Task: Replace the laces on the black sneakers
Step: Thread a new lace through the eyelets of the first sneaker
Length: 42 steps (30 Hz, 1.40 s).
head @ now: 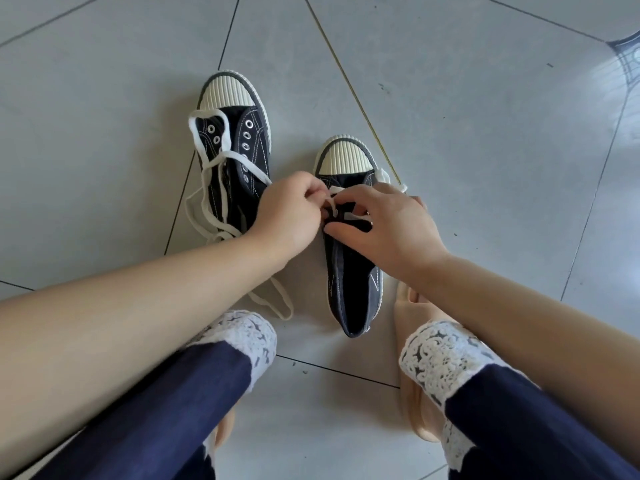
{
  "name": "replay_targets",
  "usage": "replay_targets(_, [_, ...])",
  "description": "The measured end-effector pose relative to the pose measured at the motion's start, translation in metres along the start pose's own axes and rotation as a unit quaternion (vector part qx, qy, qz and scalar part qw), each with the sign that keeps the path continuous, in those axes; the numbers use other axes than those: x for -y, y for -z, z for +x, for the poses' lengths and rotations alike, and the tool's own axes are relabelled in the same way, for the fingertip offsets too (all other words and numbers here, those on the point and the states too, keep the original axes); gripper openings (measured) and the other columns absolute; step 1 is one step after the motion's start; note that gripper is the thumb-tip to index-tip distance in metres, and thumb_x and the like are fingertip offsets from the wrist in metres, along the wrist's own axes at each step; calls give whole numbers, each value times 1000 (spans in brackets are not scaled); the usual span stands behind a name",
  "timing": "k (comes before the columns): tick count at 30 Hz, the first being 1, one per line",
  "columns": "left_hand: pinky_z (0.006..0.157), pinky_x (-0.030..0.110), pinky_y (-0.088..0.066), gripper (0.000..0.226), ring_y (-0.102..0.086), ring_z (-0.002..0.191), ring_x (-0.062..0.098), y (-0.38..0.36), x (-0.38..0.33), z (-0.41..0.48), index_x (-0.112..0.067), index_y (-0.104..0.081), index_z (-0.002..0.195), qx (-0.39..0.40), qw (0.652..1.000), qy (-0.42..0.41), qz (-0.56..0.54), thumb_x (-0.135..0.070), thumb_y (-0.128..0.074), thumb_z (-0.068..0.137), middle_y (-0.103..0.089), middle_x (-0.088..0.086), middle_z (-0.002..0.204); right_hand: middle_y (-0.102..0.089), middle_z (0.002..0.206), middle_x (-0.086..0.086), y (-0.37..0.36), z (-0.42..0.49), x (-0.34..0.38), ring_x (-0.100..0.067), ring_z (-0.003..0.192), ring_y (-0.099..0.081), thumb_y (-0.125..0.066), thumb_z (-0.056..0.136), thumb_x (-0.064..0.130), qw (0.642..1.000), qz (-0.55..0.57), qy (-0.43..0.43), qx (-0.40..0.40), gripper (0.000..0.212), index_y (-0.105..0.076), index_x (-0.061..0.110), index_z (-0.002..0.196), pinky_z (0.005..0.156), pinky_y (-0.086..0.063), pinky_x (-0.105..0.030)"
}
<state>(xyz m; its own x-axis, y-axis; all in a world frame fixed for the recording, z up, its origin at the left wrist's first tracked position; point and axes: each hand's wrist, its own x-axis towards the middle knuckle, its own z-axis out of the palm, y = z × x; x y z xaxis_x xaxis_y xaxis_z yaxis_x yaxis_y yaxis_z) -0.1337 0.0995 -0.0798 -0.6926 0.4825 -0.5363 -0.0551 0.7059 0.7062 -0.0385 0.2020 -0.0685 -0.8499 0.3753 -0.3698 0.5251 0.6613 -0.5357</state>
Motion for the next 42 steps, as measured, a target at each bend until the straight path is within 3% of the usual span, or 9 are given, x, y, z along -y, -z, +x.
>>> replay_targets(5, [62, 30, -56, 32, -59, 56, 14, 31, -15, -2, -9, -48, 71, 35, 874, 150, -461, 2, -30, 95, -57, 2, 57, -47, 87, 16, -3, -1, -3, -11, 87, -55, -60, 79, 52, 1000, -22, 4, 1, 39, -58, 34, 114, 91, -31, -31])
replay_targets(7, [46, 22, -48, 34, -39, 40, 9, 52, -23, 6, -11, -44, 68, 33, 846, 134, -516, 9, -25, 89, -45, -1, 49, -48, 86, 15, -2, -3, -8, -8, 77, -50, -61, 79, 51, 1000, -9, 4, -6, 43, -56, 31, 116, 92, -34, -31])
replay_targets(11, [37, 13, -23, 31, -24, 36, 4, 77, -28, 15, -13, -45, 71, 59, 928, 91, -355, 8, -29, 88, -43, -4, 48, -52, 87, 13, 2, -9, -17, -6, 79, -46, -67, 79, 42, 999, 24, 7, -31, 45, -55, 21, 117, 93, -36, -32])
replay_targets(14, [40, 17, -31, 19, -38, 40, 3, 60, -16, 4, -13, -56, 79, 119, 992, 31, -30, -7, -43, 92, -55, 0, 67, -54, 91, 10, 2, -10, -19, -7, 84, -48, -69, 79, 20, 998, 52, 11, -32, 41, -55, 18, 118, 93, -40, -31])
replay_targets(19, [75, 30, -42, 31, -56, 92, 22, 22, -2, 5, -11, -57, 103, 133, 937, -114, 301, -37, -57, 87, -61, 2, 96, -54, 100, 5, 7, -8, -23, -8, 79, -52, -66, 77, 6, 992, 106, -28, -63, 42, -55, 18, 116, 73, -35, 0])
replay_targets(27, [55, 0, -32, 18, -47, 55, -18, 31, 5, 6, -13, -65, 73, 104, 975, -133, 145, -19, -57, 88, -52, -20, 57, -52, 88, 12, 16, -10, -34, -1, 71, -52, -68, 80, 16, 990, 124, -56, -30, 44, -51, 24, 120, 66, -36, -2])
replay_targets(30, [58, 5, -40, 24, -52, 51, -6, 35, 10, -2, -20, -62, 68, 71, 992, -75, 73, -15, -52, 89, -55, -15, 54, -55, 91, 4, 20, -10, -46, -17, 81, -56, -60, 81, 2, 999, 25, -31, 16, 41, -54, 15, 119, 71, -38, -19])
replay_targets(33, [60, 10, -45, 26, -54, 52, -4, 34, 8, -1, -19, -59, 67, 72, 994, -37, 71, -16, -49, 91, -53, -13, 59, -61, 93, -10, 20, -9, -45, -29, 87, -57, -53, 76, -12, 996, -25, 1, -82, 28, -68, 5, 94, 70, -30, -16])
replay_targets(42, [57, 31, -38, 21, -47, 58, 13, 23, 9, 6, -15, -54, 87, 6, 977, -101, 187, -35, -49, 91, -45, -10, 59, -62, 85, 3, 27, -8, -27, -10, 78, -58, -54, 78, -11, 978, 159, -9, -132, 31, -62, 18, 76, 69, -41, -13])
